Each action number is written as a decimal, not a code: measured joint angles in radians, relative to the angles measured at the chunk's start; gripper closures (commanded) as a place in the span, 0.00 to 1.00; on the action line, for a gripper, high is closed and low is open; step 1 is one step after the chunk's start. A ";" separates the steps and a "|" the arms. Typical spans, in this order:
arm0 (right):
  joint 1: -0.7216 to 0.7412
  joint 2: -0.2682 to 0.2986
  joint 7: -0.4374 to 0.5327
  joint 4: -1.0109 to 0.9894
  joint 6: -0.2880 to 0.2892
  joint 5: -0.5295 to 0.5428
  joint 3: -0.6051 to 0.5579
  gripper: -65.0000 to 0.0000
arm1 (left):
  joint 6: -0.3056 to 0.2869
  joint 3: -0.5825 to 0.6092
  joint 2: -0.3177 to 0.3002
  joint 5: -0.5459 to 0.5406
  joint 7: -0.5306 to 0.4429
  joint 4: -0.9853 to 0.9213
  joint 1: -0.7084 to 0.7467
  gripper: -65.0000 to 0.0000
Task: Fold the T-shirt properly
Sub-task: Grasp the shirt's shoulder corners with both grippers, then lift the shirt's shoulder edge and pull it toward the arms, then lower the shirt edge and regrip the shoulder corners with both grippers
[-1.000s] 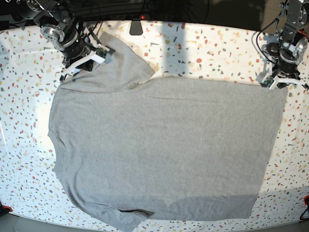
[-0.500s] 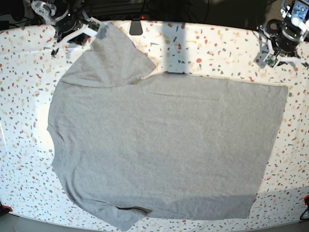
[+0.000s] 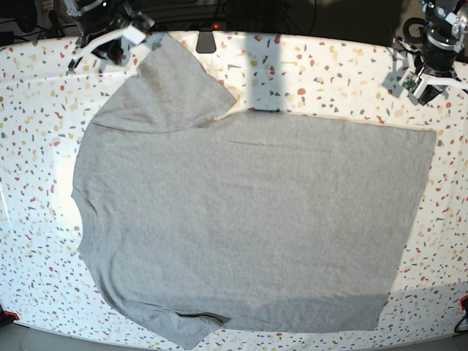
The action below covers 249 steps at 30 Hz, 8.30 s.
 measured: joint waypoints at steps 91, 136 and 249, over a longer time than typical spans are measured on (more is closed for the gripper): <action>0.319 -0.106 0.165 -0.202 0.497 0.213 0.000 1.00 | -0.526 0.002 -0.001 0.266 -0.275 -0.465 -0.442 0.61; 0.069 -0.018 0.054 0.031 0.418 0.206 0.078 1.00 | -0.156 0.209 -0.099 0.019 -0.180 -0.407 -0.230 1.00; 0.543 -0.129 0.112 -0.282 0.259 0.441 0.134 0.64 | -0.409 -0.125 0.055 0.006 -0.079 -0.257 -0.384 0.65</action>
